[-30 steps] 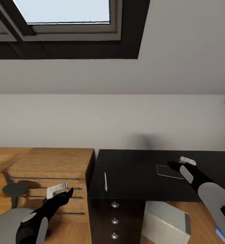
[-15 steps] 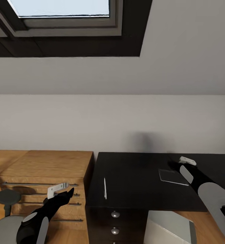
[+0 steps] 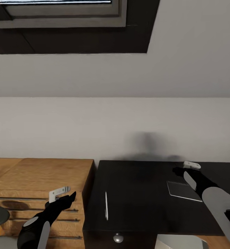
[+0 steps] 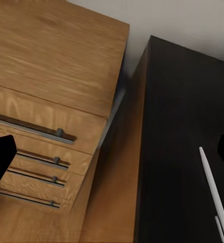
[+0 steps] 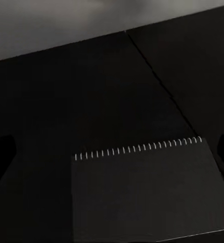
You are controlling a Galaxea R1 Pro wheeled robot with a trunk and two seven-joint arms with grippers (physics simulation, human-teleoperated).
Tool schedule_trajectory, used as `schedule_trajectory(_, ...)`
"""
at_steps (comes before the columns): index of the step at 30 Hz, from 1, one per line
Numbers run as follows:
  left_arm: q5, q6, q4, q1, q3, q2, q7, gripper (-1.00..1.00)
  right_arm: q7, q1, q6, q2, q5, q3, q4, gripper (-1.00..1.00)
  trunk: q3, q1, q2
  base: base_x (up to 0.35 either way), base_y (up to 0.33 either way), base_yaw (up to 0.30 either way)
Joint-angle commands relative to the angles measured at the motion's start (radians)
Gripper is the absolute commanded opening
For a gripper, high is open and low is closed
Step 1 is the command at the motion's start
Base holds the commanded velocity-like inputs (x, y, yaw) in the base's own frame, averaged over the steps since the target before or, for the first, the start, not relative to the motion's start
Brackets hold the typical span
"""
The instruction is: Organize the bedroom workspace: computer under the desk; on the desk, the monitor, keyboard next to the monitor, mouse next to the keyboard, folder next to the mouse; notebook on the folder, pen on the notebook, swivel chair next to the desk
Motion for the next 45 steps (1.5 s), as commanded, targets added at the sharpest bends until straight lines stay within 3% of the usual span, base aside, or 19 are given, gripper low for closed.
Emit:
schedule_trajectory(1,0.005,0.006,-0.001,-0.001,0.003,-0.001,-0.004,1.0,-0.007,0.0,0.003,-0.001,-0.006,0.009,0.001,1.0,-0.001,0.0,-0.001,0.232,0.0,0.0)
schedule_trajectory(6,0.004,0.005,-0.001,-0.001,0.002,-0.001,-0.005,1.0,-0.006,0.0,-0.043,-0.002,0.004,0.009,0.026,1.0,-0.001,0.0,-0.001,0.234,0.0,0.0)
schedule_trajectory(11,0.004,0.005,-0.001,-0.001,0.001,-0.001,-0.005,1.0,-0.006,0.0,-0.138,-0.002,0.039,0.013,0.066,1.0,-0.001,0.0,-0.001,0.291,0.0,0.0)
schedule_trajectory(18,0.004,0.007,-0.001,-0.001,0.0,-0.001,-0.006,1.0,-0.006,0.0,-0.16,-0.001,0.086,0.016,0.093,1.0,-0.001,0.0,-0.001,0.192,0.0,0.0)
schedule_trajectory(23,0.006,0.008,-0.001,-0.001,-0.004,-0.001,-0.007,1.0,-0.007,-0.001,-0.042,-0.019,0.089,0.012,0.097,1.0,-0.001,0.0,-0.001,0.034,0.0,0.0)
schedule_trajectory(24,0.007,0.007,-0.001,-0.001,-0.005,-0.001,-0.007,1.0,-0.007,-0.002,0.015,-0.032,0.089,0.01,0.096,1.0,-0.004,0.004,-0.008,0.01,0.0,0.0)
schedule_trajectory(29,0.007,0.005,-0.002,-0.001,-0.006,-0.003,-0.006,1.0,-0.007,-0.003,0.088,-0.046,0.087,0.007,0.095,1.0,-0.014,0.016,-0.029,0.004,0.0,0.0)
schedule_trajectory(45,0.008,0.005,-0.003,-0.001,-0.006,-0.001,-0.006,1.0,-0.001,-0.003,0.107,-0.048,0.087,0.005,0.059,1.0,-0.014,0.016,-0.029,0.0,0.0,0.0)
